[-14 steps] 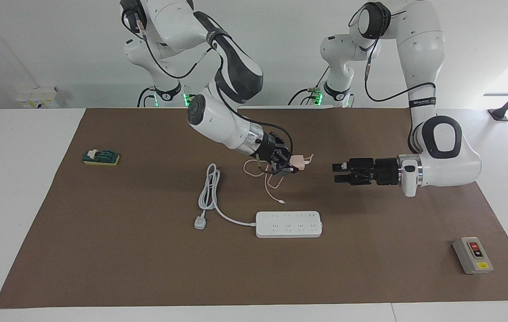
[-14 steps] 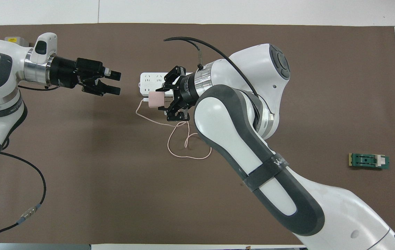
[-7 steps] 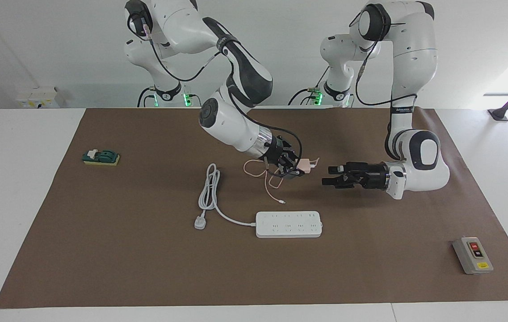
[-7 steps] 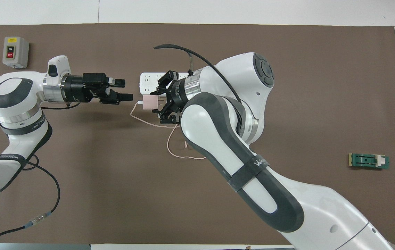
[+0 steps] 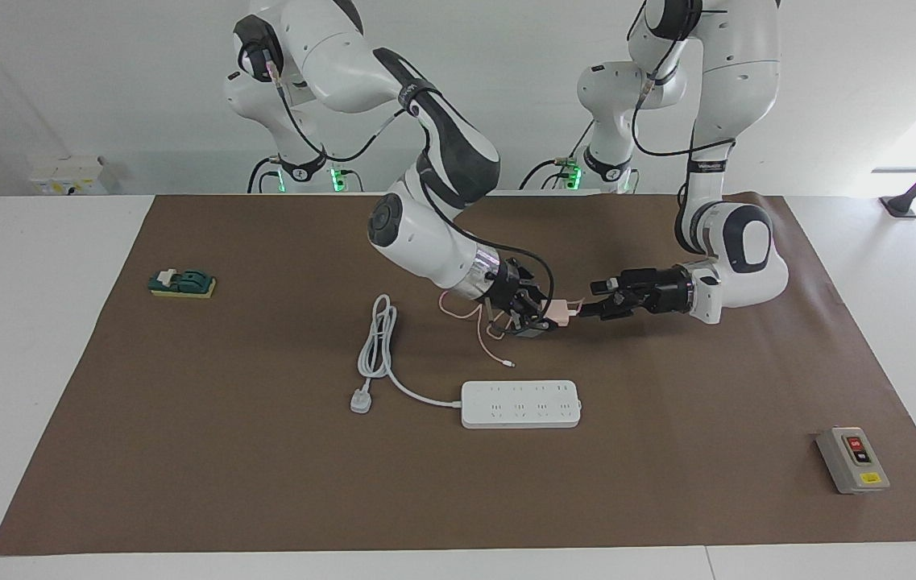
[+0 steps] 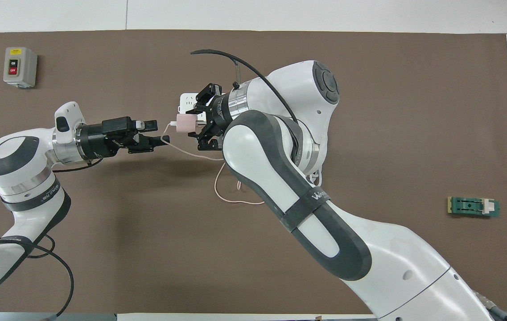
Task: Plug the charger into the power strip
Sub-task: 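Grasp the pink charger with the left gripper beside the right gripper, then open the right gripper and withdraw while the left gripper pulls back, then carry the charger with the left gripper to the power strip end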
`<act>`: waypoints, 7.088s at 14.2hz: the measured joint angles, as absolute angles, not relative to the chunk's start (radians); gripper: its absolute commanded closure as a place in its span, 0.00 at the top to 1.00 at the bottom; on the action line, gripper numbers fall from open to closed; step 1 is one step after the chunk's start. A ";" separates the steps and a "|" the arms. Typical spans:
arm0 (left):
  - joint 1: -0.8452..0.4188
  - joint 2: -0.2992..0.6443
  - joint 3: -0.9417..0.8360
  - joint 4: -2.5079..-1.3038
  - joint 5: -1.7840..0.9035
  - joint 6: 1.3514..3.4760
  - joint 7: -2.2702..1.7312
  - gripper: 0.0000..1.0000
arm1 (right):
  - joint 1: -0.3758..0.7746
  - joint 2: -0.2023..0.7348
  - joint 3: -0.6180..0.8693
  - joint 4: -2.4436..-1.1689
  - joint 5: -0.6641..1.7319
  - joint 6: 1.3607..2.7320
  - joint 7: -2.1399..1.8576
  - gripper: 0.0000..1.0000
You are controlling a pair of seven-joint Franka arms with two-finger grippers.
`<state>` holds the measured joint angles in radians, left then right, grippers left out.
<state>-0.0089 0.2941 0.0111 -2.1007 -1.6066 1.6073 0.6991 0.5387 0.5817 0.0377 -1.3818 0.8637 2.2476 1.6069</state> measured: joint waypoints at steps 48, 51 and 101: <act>-0.060 0.371 0.015 -1.964 -1.565 1.627 0.764 0.00 | 0.556 0.587 0.031 -1.365 0.864 2.250 1.643 0.47; -0.053 0.371 0.017 -1.885 -1.433 1.617 0.633 0.00 | 0.557 0.587 0.033 -1.362 0.866 2.251 1.676 1.00; -0.107 0.339 0.013 -1.285 -0.110 1.543 -0.295 0.00 | 0.041 0.320 0.007 -1.364 0.016 1.588 0.061 1.00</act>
<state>-0.1070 0.3390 0.0133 -1.2854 -0.1097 1.5434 -0.2947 0.0414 0.3202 0.0073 -1.3644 0.0159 1.5885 0.0613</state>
